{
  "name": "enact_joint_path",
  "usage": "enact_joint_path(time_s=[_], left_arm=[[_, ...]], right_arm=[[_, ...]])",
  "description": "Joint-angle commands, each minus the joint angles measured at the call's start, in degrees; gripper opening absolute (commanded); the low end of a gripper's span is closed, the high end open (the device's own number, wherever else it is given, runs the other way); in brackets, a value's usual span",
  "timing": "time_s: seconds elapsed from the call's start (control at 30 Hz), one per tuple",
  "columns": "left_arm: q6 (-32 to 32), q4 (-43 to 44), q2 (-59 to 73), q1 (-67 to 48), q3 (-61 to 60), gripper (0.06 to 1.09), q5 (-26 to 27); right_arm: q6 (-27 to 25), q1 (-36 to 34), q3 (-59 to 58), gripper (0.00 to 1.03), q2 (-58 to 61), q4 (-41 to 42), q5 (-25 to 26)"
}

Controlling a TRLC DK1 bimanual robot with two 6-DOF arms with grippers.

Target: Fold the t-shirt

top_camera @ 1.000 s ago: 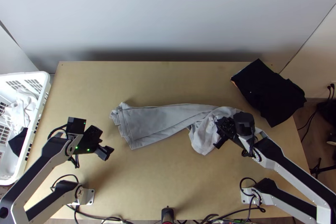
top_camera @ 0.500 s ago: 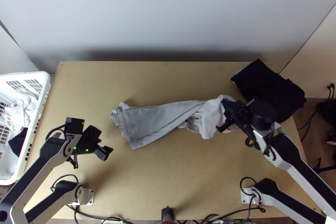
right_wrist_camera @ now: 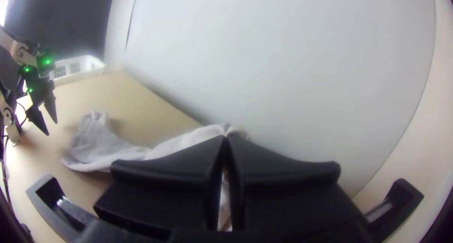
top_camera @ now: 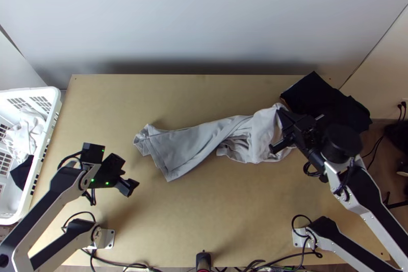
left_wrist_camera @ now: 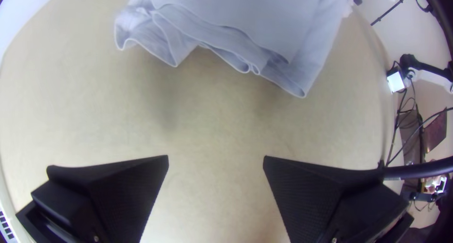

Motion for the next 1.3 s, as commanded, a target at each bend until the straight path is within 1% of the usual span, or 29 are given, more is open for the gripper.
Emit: enact_joint_path(time_s=[0.0,0.17,0.27,0.33,0.43,0.57,0.67,1.0,1.2,1.27], left_arm=[[-0.8,1.4,6.3,-2.9,0.3,1.03,2.1],[-2.7,3.0,11.6,-5.3,2.5,1.03,3.8],[-5.0,6.7,13.2,-5.6,4.2,1.03,5.8],[-7.2,8.4,14.9,-5.8,6.4,1.03,8.4],[-10.1,8.4,18.2,-6.7,10.6,1.03,13.2],[-12.0,8.1,19.9,-9.1,14.0,1.03,17.0],[-12.2,7.9,22.1,-10.0,15.3,1.03,19.2],[-11.3,5.7,28.1,-10.8,18.0,1.03,23.8],[-9.0,2.4,31.5,-11.9,19.6,1.03,24.9],[-6.7,0.0,33.3,-12.9,20.0,1.03,24.9]], right_arm=[[1.4,-0.2,0.5,0.03,-1.2,1.1,0.1],[2.1,0.5,-0.7,0.03,-2.2,0.9,1.1],[2.5,0.8,-1.4,0.03,-2.7,0.5,1.6],[2.9,0.8,-2.1,0.03,-3.0,0.3,1.7],[2.9,0.8,-3.7,0.03,-3.4,-0.1,1.9],[2.0,0.9,-5.8,0.03,-3.9,-0.3,1.9],[1.6,1.0,-6.9,0.03,-4.0,-0.3,1.9],[1.2,1.0,-8.6,0.03,-3.2,0.1,2.0],[0.6,0.9,-8.9,0.03,-2.9,0.3,2.0],[0.5,0.8,-9.0,0.03,-2.7,0.8,2.0]])
